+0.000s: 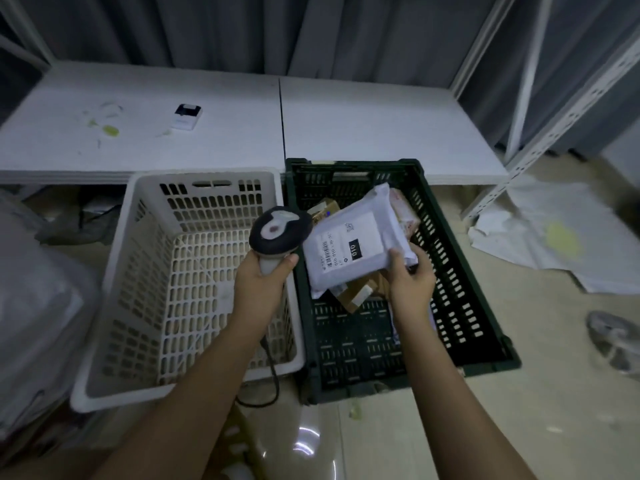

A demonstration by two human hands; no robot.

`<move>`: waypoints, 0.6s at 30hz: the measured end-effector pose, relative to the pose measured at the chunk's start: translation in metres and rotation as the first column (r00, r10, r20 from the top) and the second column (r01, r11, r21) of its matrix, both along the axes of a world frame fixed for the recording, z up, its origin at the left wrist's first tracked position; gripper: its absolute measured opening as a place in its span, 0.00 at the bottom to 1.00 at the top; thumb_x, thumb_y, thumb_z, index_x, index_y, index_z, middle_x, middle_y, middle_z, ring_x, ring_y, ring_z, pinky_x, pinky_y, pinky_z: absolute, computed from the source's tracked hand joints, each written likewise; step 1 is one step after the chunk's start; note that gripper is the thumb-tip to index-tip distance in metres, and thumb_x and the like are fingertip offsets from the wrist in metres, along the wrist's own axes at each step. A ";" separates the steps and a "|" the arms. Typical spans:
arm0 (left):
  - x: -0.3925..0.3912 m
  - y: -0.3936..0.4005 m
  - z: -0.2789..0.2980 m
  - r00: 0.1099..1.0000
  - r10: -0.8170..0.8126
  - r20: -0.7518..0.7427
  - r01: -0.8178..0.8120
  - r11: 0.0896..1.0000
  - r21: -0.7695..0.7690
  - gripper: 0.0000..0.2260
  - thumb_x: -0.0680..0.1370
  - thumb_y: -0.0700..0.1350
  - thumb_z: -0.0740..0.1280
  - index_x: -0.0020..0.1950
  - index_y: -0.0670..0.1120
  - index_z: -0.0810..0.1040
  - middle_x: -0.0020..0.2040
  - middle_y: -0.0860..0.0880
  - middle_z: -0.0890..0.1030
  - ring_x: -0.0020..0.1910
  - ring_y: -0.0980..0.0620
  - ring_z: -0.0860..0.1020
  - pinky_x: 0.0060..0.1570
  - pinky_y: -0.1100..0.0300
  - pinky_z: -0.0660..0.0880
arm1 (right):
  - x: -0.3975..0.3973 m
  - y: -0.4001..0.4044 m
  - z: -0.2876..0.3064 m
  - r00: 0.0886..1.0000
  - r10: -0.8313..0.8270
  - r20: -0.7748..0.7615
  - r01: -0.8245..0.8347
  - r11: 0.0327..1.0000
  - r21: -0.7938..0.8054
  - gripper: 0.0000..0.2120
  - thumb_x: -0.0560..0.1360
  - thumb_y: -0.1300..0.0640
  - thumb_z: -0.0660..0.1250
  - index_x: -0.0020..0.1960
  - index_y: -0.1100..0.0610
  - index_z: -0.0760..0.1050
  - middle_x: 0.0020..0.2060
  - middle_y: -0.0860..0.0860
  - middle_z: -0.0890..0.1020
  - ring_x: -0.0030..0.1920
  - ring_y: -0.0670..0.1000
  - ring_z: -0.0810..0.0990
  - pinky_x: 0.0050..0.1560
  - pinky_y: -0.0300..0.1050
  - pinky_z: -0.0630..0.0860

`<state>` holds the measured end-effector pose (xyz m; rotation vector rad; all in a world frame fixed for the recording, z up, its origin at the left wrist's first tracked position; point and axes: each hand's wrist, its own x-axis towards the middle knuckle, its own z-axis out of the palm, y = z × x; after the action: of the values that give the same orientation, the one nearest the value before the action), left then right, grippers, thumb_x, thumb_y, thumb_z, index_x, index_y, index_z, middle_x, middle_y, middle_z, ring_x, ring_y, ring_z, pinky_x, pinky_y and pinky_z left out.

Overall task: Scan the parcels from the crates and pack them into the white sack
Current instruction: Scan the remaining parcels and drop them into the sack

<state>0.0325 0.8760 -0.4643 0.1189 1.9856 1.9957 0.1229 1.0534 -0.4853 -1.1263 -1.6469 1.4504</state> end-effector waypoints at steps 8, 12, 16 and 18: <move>0.064 -0.061 0.012 0.998 0.058 0.011 -0.058 0.998 0.038 0.15 0.75 0.40 0.70 0.60 0.52 0.73 0.50 0.58 0.79 0.48 0.60 0.78 0.46 0.68 0.73 | 0.058 -0.043 0.047 0.985 0.124 -0.118 -0.128 0.991 -0.027 0.12 0.79 0.58 0.66 0.61 0.56 0.74 0.54 0.54 0.80 0.53 0.52 0.81 0.53 0.49 0.81; 0.080 -0.087 0.013 0.999 0.028 0.020 -0.029 0.999 0.030 0.15 0.75 0.40 0.70 0.59 0.52 0.73 0.51 0.57 0.79 0.47 0.65 0.76 0.48 0.67 0.72 | 0.073 -0.067 0.033 0.994 0.105 0.042 -0.099 0.987 -0.124 0.08 0.78 0.60 0.66 0.56 0.57 0.71 0.48 0.51 0.78 0.52 0.60 0.80 0.54 0.60 0.79; 0.088 -0.108 0.007 0.998 -0.002 0.061 0.002 1.000 -0.005 0.15 0.75 0.40 0.71 0.58 0.51 0.73 0.51 0.55 0.78 0.48 0.60 0.77 0.45 0.68 0.71 | 0.101 -0.090 0.006 0.920 0.144 0.365 -0.114 0.988 -0.103 0.10 0.76 0.55 0.68 0.52 0.57 0.68 0.52 0.59 0.78 0.47 0.56 0.75 0.45 0.48 0.71; 0.090 -0.114 0.003 0.997 -0.013 0.078 0.016 0.999 -0.038 0.15 0.75 0.41 0.71 0.60 0.49 0.74 0.53 0.53 0.79 0.47 0.59 0.77 0.44 0.70 0.72 | 0.112 -0.096 -0.001 0.861 0.164 0.482 -0.126 0.986 -0.110 0.12 0.75 0.52 0.68 0.52 0.57 0.68 0.55 0.60 0.78 0.50 0.58 0.75 0.49 0.49 0.71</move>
<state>0.1222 0.7623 -0.4614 0.0464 1.9675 1.9219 0.2351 0.9570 -0.4865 -1.5373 -2.0746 1.4002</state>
